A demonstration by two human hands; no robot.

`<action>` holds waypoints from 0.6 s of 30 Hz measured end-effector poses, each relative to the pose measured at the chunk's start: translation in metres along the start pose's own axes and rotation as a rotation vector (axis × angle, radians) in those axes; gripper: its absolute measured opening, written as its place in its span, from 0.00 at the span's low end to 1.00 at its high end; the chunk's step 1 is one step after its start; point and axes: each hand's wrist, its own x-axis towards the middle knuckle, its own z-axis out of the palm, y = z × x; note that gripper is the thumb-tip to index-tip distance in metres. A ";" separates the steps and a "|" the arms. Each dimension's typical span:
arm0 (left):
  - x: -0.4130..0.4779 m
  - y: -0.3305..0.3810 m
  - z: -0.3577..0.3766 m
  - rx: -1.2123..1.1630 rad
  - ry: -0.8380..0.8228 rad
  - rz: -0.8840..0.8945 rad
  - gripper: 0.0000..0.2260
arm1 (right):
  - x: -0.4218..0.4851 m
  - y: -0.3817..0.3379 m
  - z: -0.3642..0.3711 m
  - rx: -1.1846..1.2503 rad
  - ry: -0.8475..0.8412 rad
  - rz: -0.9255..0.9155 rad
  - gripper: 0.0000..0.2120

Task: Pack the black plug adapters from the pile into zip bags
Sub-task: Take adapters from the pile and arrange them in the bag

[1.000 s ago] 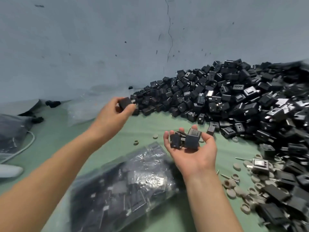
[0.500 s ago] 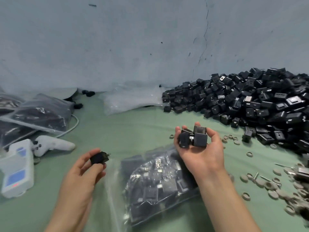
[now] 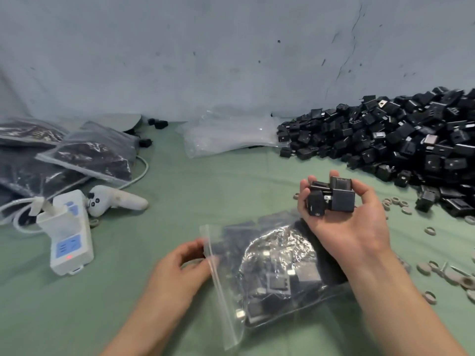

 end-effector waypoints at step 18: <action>0.005 0.008 0.025 -0.691 0.061 -0.142 0.16 | -0.002 0.008 0.005 0.017 -0.016 0.015 0.11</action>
